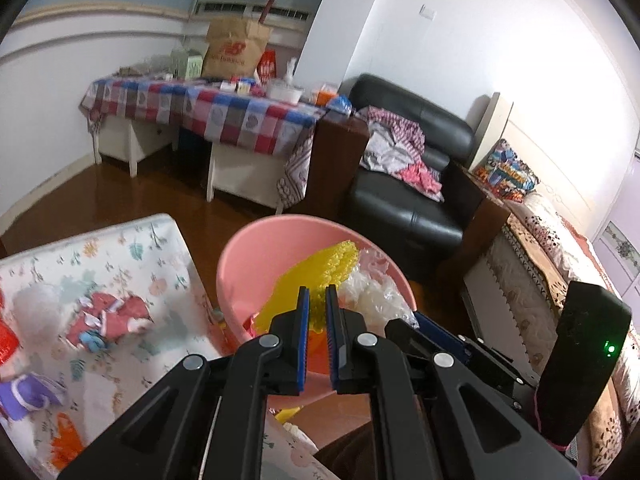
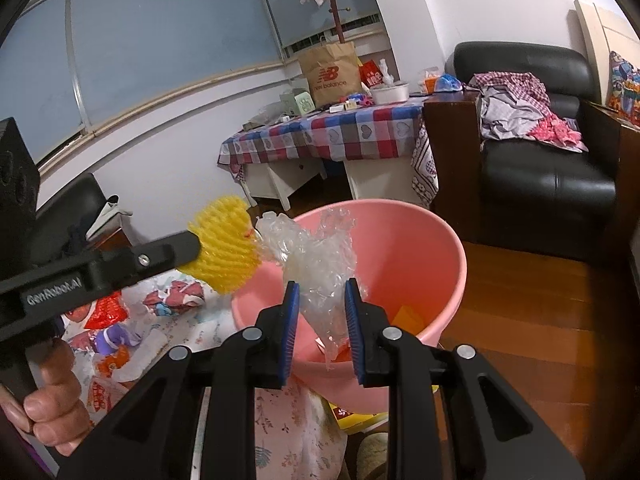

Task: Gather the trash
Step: 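Move both items over the pink bucket and release them inside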

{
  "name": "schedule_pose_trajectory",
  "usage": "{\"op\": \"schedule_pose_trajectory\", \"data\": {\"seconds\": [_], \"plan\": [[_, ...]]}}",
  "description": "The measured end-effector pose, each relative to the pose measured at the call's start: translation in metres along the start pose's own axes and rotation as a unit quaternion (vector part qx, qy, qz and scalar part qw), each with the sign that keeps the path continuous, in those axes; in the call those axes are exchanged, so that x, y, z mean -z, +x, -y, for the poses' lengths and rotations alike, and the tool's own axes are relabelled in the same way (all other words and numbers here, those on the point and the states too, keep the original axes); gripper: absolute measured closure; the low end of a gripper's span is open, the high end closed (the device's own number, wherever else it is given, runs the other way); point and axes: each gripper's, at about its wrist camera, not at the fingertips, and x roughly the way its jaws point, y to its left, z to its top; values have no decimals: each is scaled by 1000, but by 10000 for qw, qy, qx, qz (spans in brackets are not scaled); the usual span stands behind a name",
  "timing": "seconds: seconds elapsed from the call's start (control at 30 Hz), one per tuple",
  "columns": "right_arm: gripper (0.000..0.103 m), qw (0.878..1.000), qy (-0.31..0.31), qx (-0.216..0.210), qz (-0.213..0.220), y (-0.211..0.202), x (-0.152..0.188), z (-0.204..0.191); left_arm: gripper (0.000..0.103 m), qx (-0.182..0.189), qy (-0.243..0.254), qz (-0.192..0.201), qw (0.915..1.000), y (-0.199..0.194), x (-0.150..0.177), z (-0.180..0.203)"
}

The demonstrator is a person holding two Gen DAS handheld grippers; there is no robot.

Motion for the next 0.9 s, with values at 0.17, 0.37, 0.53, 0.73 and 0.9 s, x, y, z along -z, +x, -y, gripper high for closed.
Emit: {"op": "schedule_pose_trajectory", "data": {"seconds": [0.17,0.37,0.53,0.73,0.9], "plan": [[79,9999,46,54,-92,11,4,4,96,-32,-32,-195,9998,18,3,-2],[79,9996,152,100,-203,21,4,11,95,-43,-53,-298,9995,28,5,-4],[76,9993,201,119,-280,27,5,14,92,-89,-44,-244,9997,27,5,-4],[74,9993,164,123,-322,30,5,13,69,-139,-59,-169,9997,19,4,-5],[62,9996,107,111,-241,24,2,9,63,-133,-84,-121,9998,11,1,-7]]}}
